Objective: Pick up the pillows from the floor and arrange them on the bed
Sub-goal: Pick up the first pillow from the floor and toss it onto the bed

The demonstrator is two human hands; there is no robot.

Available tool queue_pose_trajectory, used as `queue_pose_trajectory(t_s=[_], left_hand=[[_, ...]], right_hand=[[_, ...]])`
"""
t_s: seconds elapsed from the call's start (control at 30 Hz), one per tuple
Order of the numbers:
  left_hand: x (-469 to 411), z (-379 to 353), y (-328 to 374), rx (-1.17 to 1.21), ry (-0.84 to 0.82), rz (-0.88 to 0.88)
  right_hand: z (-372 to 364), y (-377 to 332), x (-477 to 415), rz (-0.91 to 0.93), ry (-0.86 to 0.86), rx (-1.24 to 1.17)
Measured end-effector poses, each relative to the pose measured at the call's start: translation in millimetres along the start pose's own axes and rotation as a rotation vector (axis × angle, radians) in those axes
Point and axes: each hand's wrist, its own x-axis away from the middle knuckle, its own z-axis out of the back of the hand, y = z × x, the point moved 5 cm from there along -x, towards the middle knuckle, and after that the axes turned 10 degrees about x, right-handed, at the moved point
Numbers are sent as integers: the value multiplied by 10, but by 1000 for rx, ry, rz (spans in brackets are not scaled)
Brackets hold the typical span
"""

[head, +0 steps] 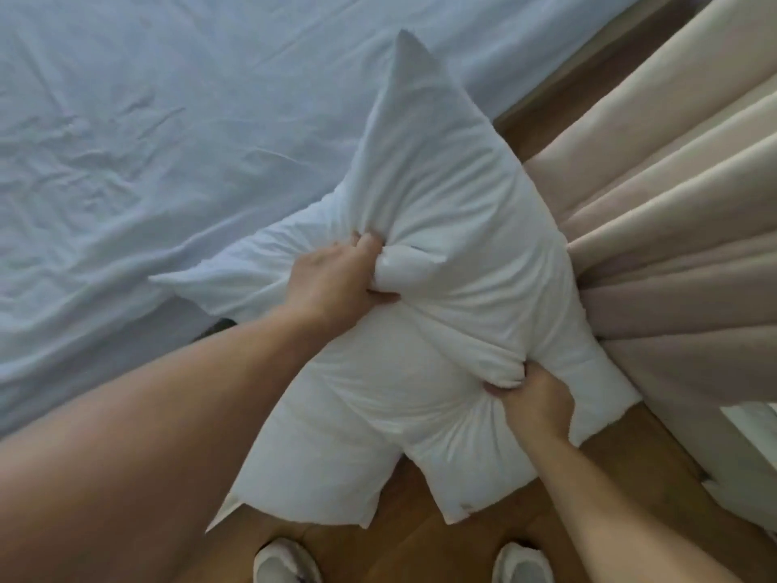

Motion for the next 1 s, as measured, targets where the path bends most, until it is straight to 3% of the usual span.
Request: queue_pose_trajectory(t_s=[0.13, 0.23, 0.33, 0.5, 0.57, 0.63, 0.77, 1.0], left_hand=[[228, 825, 35, 28, -25, -65], [307, 1815, -252, 94, 5, 2], [285, 3058, -833, 137, 154, 166], [451, 5364, -2099, 111, 580, 510], [634, 6119, -2586, 64, 715, 700], [804, 6577, -2935, -7, 712, 775], [1037, 6643, -3113, -19, 563, 781], [1249, 5114, -2619, 178, 177, 632]], right_hand=[[714, -289, 610, -116, -95, -125], [1326, -1175, 932, -84, -38, -106], [1872, -2638, 990, 70, 7, -55], [2549, -5754, 1105, 536, 191, 20], [2710, -6831, 1229, 657, 168, -29], [2749, -7577, 1426, 743, 103, -73], [2474, -7834, 1778, 804, 18, 51], [1879, -6455, 1659, 636, -273, 326]])
